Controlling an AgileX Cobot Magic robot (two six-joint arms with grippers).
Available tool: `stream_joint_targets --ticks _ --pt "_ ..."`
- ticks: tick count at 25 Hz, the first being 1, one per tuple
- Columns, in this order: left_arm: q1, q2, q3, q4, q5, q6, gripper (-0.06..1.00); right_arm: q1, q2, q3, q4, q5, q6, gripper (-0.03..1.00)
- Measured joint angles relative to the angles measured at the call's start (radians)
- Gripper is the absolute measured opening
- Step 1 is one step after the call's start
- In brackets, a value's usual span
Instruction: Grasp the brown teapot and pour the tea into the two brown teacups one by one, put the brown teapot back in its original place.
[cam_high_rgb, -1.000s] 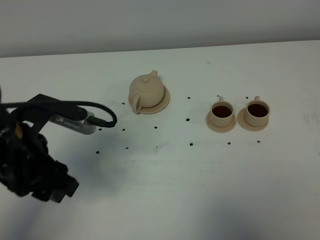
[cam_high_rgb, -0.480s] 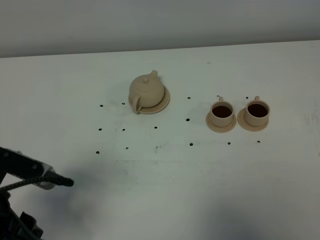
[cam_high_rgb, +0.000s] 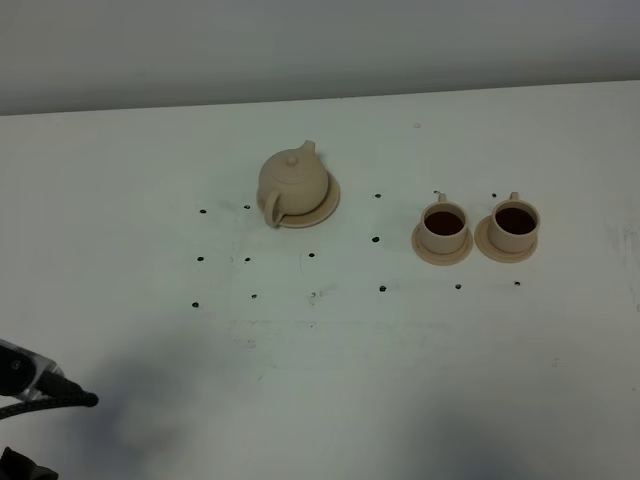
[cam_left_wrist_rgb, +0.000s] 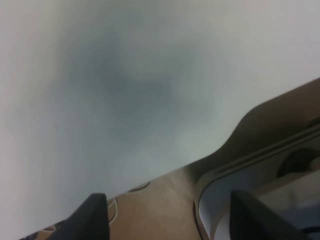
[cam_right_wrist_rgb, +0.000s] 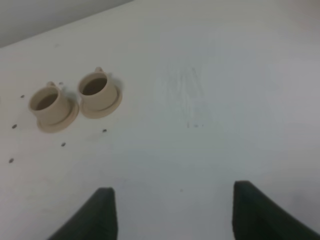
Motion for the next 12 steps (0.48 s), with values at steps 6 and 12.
stream_joint_targets --ticks 6,12 --pt "0.085 -0.032 0.048 -0.018 -0.032 0.049 0.53 0.0 0.0 0.0 0.0 0.0 0.0 0.49" --pt "0.18 -0.077 0.05 -0.03 -0.04 0.059 0.53 0.0 0.0 0.0 0.0 0.0 0.0 0.49"
